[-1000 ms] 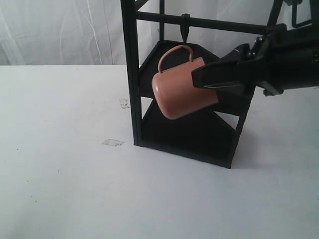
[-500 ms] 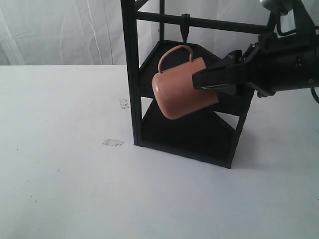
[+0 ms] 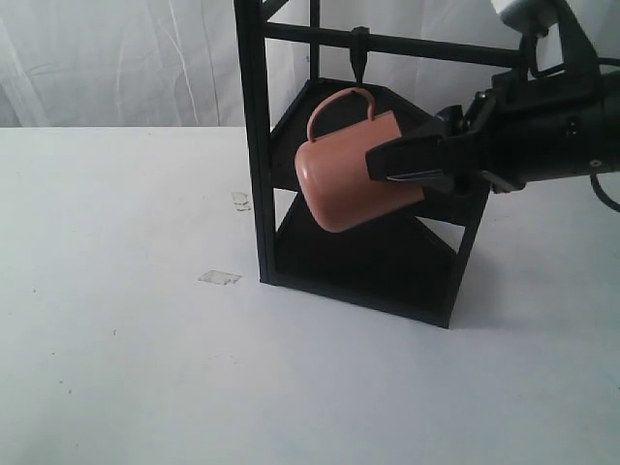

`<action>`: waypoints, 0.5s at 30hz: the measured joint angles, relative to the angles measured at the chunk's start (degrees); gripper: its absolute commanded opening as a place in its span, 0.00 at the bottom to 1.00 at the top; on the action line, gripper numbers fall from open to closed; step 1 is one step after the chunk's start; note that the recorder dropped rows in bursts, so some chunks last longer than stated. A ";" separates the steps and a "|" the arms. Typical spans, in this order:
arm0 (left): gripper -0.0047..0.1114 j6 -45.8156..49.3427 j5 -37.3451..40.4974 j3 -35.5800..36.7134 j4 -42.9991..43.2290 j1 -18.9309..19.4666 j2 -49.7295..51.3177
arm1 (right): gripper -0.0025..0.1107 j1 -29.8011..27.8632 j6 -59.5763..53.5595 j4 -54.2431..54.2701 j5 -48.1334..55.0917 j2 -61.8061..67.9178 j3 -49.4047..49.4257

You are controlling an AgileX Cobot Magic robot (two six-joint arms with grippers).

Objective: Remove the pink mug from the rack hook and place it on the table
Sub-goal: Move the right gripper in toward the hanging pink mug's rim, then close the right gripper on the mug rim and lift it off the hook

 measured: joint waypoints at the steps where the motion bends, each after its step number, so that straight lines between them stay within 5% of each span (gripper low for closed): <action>1: 0.04 0.00 0.00 0.00 0.00 0.00 0.00 | 0.52 0.00 -0.44 0.00 0.00 0.00 0.00; 15: 0.04 0.00 0.00 0.00 0.00 0.00 0.00 | 0.31 2.01 -3.15 0.00 -0.80 0.88 0.34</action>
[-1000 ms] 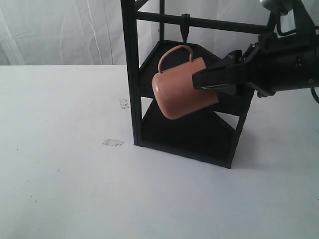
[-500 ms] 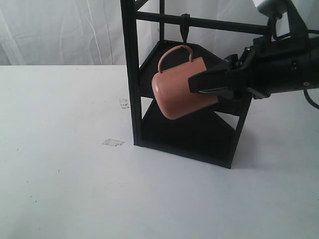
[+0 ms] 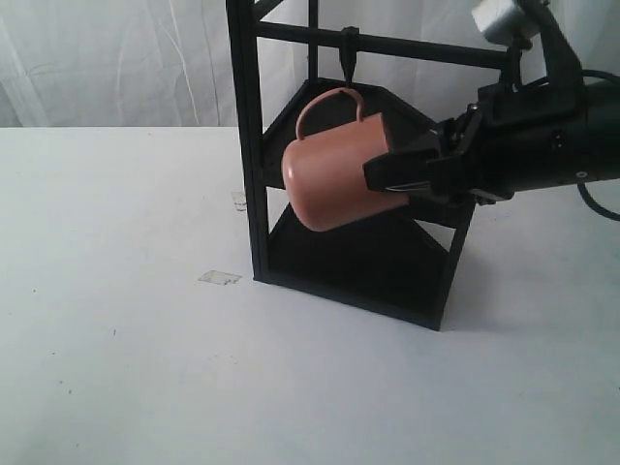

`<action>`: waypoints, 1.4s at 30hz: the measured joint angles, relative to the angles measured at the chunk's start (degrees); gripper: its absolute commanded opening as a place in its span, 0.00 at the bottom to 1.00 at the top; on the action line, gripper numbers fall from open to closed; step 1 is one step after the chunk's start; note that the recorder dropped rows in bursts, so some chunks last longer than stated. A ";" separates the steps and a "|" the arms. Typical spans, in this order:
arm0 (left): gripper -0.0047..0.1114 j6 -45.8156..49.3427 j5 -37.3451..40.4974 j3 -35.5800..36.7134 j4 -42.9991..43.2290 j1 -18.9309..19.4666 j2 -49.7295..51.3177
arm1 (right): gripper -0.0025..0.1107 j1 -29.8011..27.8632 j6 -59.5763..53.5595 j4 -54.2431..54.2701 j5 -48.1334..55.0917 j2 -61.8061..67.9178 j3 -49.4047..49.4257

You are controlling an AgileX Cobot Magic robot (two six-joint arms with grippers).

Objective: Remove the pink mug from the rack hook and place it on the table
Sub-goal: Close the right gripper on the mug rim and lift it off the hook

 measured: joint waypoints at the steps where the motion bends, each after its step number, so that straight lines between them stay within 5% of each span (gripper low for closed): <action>1: 0.04 0.00 0.00 0.00 0.00 0.00 0.00 | 0.31 0.27 -0.13 0.00 0.11 0.00 0.00; 18: 0.04 0.00 0.00 0.00 0.00 0.00 0.00 | 0.31 0.95 -0.72 0.00 -2.02 2.01 0.00; 25: 0.04 0.00 0.00 0.00 0.00 0.00 0.00 | 0.03 0.95 -1.24 0.21 -2.10 4.01 0.00; 42: 0.04 0.00 0.00 0.00 0.00 0.00 0.00 | 0.02 1.04 -1.75 1.29 -1.48 4.01 0.00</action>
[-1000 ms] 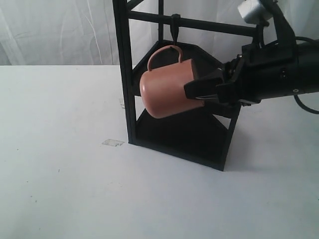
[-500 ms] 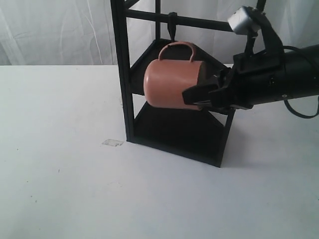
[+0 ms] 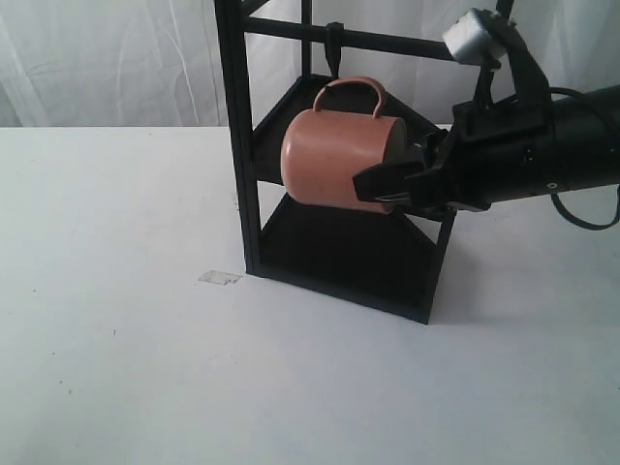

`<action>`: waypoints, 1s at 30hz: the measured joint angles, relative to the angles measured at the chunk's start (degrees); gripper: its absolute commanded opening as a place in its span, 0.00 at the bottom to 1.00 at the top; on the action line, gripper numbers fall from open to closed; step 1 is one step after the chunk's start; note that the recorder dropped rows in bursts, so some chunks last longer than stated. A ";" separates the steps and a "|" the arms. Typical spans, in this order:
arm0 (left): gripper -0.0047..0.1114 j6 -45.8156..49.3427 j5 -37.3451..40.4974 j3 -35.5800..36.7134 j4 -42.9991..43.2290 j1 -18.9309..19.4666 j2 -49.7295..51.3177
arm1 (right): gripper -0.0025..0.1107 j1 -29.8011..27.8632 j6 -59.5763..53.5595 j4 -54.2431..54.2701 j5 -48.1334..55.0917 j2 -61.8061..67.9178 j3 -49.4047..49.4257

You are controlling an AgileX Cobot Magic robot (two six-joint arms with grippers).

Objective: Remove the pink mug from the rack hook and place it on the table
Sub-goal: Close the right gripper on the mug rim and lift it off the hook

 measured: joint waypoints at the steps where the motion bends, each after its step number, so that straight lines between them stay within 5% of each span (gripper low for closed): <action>1: 0.04 0.00 0.00 0.00 0.00 0.00 0.00 | 0.02 0.00 0.00 0.00 0.10 0.00 0.00; 30: 0.04 0.00 0.00 0.00 0.00 0.00 0.00 | 0.02 0.00 -3.40 2.73 3.79 -0.24 0.00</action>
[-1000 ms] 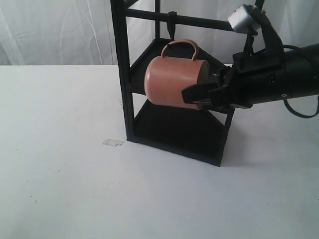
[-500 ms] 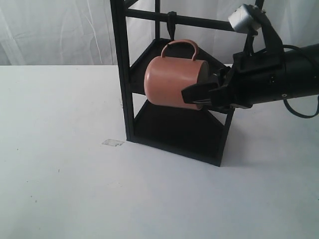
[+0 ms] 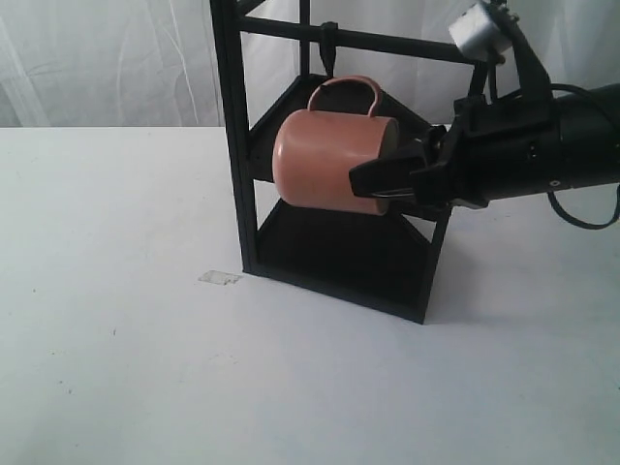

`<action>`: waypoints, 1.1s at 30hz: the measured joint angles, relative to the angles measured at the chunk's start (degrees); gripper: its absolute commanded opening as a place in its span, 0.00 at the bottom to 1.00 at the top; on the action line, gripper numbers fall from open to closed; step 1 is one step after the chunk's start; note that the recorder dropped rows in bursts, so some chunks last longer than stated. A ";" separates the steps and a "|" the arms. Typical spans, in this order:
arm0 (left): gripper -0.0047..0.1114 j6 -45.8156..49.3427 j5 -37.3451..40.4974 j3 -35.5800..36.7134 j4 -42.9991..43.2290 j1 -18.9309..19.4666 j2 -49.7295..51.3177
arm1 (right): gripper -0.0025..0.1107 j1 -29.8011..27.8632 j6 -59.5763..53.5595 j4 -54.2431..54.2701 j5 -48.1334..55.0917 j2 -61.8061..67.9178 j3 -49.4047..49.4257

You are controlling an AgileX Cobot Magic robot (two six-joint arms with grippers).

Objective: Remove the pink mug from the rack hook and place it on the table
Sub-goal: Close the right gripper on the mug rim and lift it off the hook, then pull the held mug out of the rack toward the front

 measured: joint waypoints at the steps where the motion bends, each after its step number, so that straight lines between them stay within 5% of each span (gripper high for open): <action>1: 0.04 0.00 0.00 0.00 0.00 0.00 0.00 | 0.02 0.00 -0.14 0.11 0.26 -0.23 0.00; 33: 0.04 0.00 0.00 0.00 0.00 0.00 0.00 | 0.02 0.00 -9.43 5.56 11.19 -13.80 0.00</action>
